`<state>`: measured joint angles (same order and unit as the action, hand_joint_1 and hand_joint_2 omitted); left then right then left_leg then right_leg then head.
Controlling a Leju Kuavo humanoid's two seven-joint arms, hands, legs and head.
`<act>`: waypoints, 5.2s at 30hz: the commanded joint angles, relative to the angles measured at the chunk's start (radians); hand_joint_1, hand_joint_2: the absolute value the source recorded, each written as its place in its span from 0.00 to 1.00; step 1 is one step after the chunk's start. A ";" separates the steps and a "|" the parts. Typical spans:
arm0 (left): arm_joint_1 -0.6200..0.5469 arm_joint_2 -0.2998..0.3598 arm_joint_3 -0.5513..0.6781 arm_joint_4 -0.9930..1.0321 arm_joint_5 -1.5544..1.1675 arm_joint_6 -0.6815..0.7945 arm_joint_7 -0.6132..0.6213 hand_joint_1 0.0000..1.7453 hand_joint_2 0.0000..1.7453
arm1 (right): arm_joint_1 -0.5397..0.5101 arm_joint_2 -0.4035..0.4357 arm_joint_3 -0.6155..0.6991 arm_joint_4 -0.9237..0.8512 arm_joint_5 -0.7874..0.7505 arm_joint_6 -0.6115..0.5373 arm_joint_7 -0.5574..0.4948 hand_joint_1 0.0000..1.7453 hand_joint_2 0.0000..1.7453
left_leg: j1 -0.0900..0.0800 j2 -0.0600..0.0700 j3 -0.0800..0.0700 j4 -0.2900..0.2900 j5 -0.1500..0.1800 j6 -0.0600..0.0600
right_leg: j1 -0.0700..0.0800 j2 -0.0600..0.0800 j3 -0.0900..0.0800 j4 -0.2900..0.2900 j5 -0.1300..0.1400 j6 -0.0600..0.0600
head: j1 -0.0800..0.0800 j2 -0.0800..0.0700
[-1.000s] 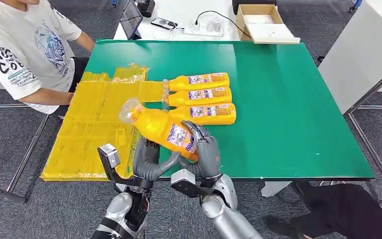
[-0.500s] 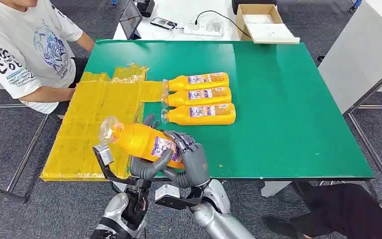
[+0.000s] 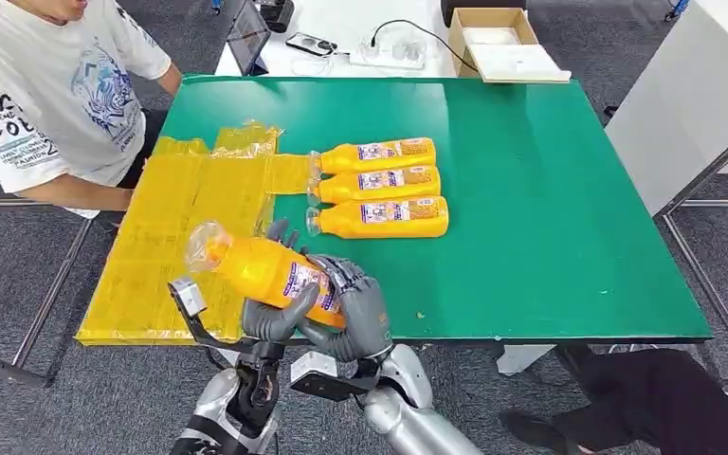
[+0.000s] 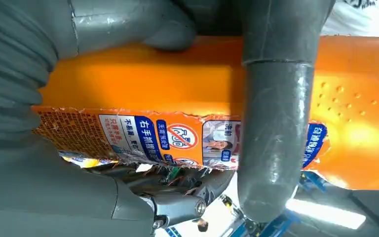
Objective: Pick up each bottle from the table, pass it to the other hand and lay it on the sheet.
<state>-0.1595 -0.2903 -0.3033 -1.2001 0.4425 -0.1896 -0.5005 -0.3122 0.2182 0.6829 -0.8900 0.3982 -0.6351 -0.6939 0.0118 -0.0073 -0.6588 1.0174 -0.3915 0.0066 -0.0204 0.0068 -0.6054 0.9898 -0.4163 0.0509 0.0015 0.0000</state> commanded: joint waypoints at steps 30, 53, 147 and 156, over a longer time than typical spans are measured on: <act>-0.143 0.006 0.140 0.034 -0.398 0.505 -0.198 1.00 1.00 | 0.055 0.000 -0.143 -0.250 0.011 0.086 0.011 0.00 0.00 | 0.001 -0.001 0.000 0.001 0.000 0.000 | 0.001 -0.001 0.001 0.001 -0.001 -0.002 | 0.000 0.000; -0.463 0.122 0.611 0.515 -1.850 0.888 0.058 1.00 1.00 | 0.046 -0.041 -0.104 -0.386 -0.147 -0.025 -0.004 0.00 0.00 | 0.001 0.003 0.004 0.000 0.000 0.000 | 0.002 0.003 0.004 0.000 0.000 -0.002 | 0.001 0.000; -0.178 0.077 0.153 0.289 -0.943 0.864 -0.198 0.00 1.00 | -0.139 -0.377 -0.221 0.059 0.118 0.747 0.427 0.00 1.00 | -0.001 -0.007 0.005 -0.001 0.001 0.002 | 0.000 -0.006 0.010 -0.002 -0.001 -0.001 | 0.000 0.000; -0.191 0.078 0.127 0.315 -0.884 0.871 -0.198 0.00 1.00 | -0.186 -0.380 -0.183 0.111 0.123 0.715 0.495 0.00 1.00 | 0.000 -0.004 0.006 -0.001 0.002 0.002 | 0.000 -0.004 0.011 -0.002 0.000 -0.001 | 0.001 0.000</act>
<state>-0.2977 -0.2232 -0.1351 -0.9926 -0.4677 0.6897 -0.7027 -0.4496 -0.1477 0.4334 -0.9235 0.5066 0.1083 -0.2521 0.0111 -0.0113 -0.6566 1.0175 -0.3892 0.0086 -0.0210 0.0038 -0.5993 0.9891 -0.4150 0.0528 0.0023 0.0000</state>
